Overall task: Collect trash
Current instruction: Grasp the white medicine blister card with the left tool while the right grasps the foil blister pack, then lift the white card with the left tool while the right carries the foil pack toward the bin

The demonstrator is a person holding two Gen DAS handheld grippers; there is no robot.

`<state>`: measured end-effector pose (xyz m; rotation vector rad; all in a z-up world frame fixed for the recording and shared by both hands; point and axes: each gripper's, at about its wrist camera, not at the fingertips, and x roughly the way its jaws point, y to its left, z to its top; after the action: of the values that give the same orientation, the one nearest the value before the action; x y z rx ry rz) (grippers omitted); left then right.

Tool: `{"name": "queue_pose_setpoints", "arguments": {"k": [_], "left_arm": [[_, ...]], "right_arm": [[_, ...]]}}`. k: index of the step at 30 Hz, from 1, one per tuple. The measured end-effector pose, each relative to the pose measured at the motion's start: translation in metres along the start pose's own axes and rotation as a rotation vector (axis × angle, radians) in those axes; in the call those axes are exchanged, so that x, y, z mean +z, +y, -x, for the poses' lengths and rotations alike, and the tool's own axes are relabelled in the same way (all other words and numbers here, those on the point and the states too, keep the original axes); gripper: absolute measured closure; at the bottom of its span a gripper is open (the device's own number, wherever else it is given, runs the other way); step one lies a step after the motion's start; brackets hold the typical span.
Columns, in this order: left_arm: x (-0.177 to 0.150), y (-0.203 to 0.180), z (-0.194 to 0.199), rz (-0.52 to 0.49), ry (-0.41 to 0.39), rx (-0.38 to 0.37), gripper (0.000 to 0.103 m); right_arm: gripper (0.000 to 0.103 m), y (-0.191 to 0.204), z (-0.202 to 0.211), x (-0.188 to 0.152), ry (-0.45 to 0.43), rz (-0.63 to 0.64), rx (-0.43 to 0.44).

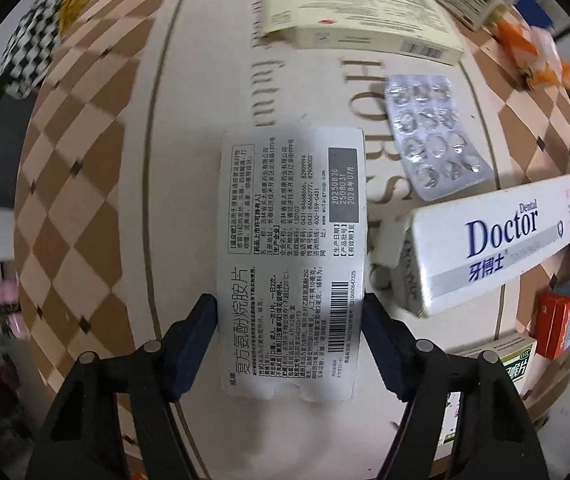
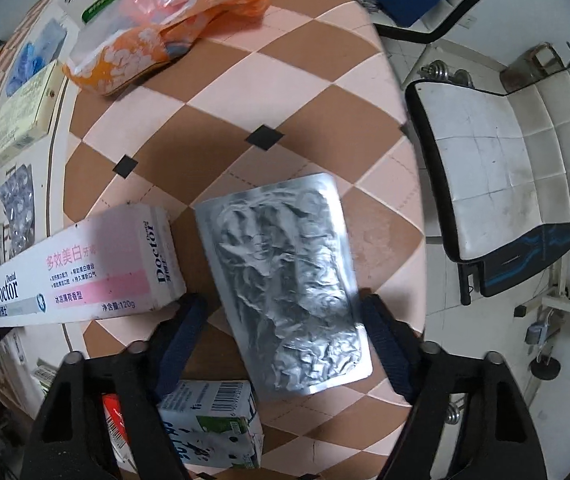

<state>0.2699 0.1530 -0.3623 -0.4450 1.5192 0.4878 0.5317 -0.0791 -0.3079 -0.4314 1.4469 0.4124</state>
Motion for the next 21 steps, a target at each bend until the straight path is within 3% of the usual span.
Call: {"name": "queue_pose_setpoints", "arguments": {"k": [1, 7, 12, 16, 21], "left_arm": [[-0.003, 0.005, 0.001, 0.021, 0.005, -0.005, 0.033], [-0.018, 0.032, 0.007, 0.107, 0.044, -0.037, 0.033], [-0.013, 0.038, 0.007, 0.089, 0.077, -0.021, 0.029], [-0.001, 0.034, 0.008, 0.096, 0.068, -0.024, 0.027], [-0.013, 0.034, 0.008, 0.088, 0.023, -0.009, 0.033]], "right_arm": [[0.039, -0.002, 0.004, -0.001, -0.004, 0.001, 0.006], [0.039, -0.011, 0.004, -0.025, 0.058, 0.008, 0.040], [0.036, -0.013, 0.002, -0.030, 0.062, -0.013, 0.043], [0.035, -0.006, 0.001, -0.022, 0.058, -0.006, -0.002], [0.038, -0.003, 0.003, -0.023, 0.041, 0.011, -0.008]]}}
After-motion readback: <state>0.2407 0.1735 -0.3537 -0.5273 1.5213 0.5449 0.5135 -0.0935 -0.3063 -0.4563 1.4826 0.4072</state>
